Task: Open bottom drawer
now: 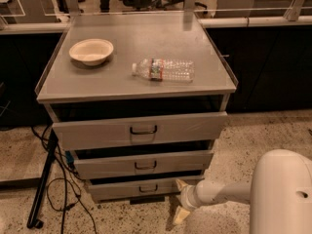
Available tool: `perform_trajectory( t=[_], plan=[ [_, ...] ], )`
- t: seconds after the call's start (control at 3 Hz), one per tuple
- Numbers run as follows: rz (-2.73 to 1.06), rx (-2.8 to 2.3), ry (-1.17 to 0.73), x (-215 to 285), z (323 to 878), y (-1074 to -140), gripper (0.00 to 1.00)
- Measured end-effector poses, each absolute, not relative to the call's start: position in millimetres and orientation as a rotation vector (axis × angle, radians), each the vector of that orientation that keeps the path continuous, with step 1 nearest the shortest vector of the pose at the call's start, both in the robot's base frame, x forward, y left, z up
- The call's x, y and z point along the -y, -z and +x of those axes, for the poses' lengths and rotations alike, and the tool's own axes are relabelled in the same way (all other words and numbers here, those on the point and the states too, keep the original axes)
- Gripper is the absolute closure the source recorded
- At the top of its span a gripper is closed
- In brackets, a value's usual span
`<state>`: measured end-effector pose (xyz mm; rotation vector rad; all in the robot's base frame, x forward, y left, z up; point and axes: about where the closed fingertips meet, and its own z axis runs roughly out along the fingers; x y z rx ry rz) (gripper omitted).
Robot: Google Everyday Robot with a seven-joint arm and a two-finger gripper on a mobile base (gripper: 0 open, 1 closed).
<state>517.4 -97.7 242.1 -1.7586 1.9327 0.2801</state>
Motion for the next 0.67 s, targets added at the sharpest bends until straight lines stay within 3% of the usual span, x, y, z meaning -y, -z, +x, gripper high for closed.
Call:
perform_trajectory(
  t=[0.33, 0.67],
  plan=[
    [-1.699, -1.956, -0.237, 103.3, 553.2, -211.9, 0.0],
    [-1.699, -1.956, -0.237, 103.1, 553.4, -211.7, 0.0]
  ],
)
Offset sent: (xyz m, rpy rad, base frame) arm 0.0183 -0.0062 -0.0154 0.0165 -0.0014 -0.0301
